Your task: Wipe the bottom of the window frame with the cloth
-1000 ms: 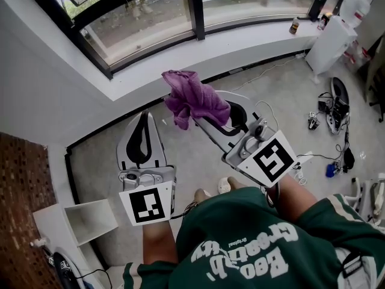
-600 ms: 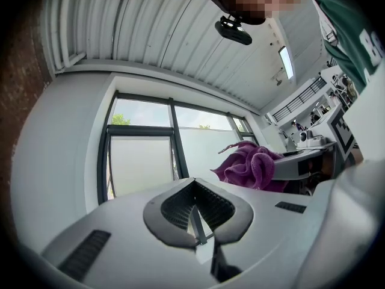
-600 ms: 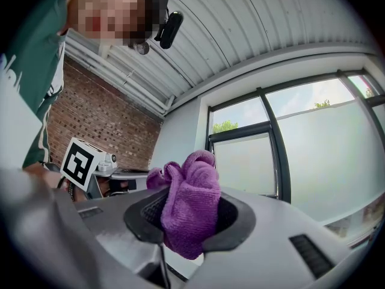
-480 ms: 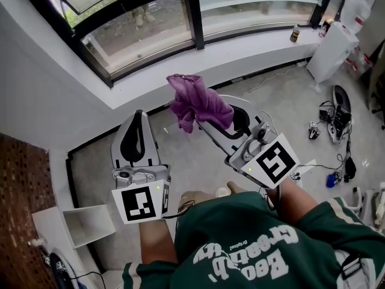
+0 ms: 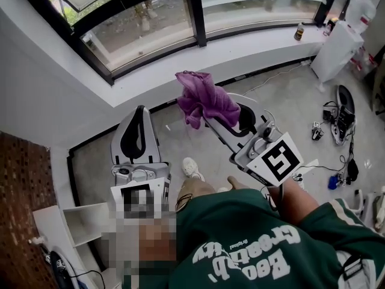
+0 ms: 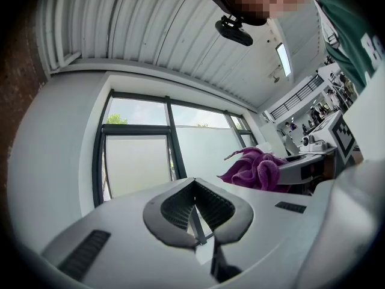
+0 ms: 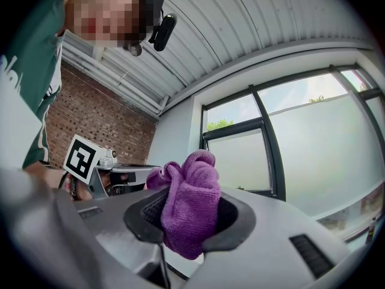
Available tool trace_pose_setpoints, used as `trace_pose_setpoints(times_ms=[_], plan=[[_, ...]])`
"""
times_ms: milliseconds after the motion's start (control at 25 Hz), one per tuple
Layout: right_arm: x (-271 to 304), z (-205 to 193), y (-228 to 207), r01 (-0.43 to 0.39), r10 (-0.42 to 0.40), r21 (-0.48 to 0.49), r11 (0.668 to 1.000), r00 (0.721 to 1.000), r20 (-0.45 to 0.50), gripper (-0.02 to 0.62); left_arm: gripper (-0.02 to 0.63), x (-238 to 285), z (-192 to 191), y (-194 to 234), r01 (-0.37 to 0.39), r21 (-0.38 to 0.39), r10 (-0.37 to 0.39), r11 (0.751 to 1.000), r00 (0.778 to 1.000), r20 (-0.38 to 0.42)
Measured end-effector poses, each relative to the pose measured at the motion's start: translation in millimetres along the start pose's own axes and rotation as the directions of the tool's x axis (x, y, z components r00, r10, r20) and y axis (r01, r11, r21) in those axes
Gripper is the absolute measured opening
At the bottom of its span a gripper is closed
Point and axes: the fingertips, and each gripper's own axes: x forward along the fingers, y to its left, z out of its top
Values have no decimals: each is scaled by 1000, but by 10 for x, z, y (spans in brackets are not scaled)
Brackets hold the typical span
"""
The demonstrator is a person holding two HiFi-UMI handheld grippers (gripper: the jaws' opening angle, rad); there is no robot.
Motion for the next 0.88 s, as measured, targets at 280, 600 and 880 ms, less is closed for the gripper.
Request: trace_pose_setpoints(times_ms=[280, 600, 880], plan=[[224, -234, -102, -3, 3, -12, 1000, 1000, 19, 127, 5, 177, -242, 102, 9, 18, -9, 1000, 1000, 12], [1309, -570, -521, 10, -8, -55, 998, 999, 31, 127, 5, 1046, -661, 874, 36, 50, -39, 998, 997, 60], [3229, -1160, -1258, 44, -41, -100, 994, 999, 34, 127, 5, 2559, -1426, 2288, 54, 123, -61, 991, 997, 55]])
